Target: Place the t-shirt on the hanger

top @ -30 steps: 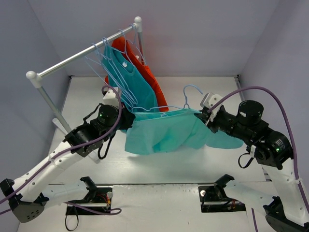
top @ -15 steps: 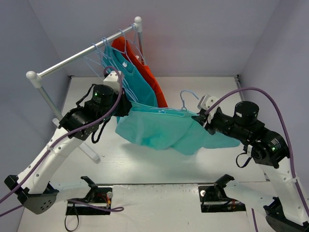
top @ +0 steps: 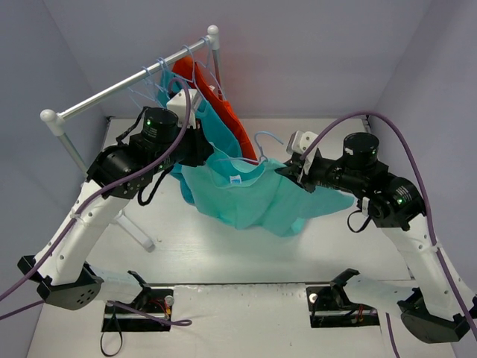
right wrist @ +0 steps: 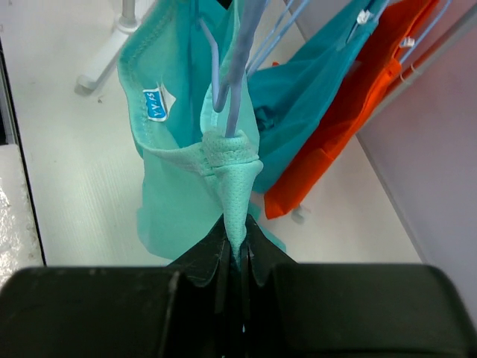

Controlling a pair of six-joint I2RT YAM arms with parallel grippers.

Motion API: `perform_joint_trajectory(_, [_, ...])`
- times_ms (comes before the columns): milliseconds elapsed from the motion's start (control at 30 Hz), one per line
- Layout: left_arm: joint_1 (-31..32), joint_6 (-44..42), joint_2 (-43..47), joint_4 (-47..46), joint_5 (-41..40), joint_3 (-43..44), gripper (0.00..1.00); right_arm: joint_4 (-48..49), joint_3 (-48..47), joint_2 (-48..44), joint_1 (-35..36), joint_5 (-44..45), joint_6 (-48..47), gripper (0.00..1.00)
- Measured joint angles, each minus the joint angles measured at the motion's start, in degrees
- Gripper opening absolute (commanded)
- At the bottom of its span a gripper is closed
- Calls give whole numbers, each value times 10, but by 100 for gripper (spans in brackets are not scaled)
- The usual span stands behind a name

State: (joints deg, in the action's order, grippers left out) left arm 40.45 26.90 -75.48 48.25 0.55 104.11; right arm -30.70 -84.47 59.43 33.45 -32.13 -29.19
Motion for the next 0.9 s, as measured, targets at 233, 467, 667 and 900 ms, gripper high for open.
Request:
perform_joint_trajectory(233, [0,-11,-24,42,-21,68,0,64,-19,31,0,-31,5,0])
perform_joint_trajectory(467, [0,-17,-38,68,-49,115,0,144,-20,38,0,-36,6,0])
perform_joint_trajectory(667, [0,-40,-74,94,-79,241,0,219,-22,55,0,-46,21,0])
perform_joint_trajectory(900, [0,-58,-91,95,-70,334,0,293,-34,70,0,-54,45,0])
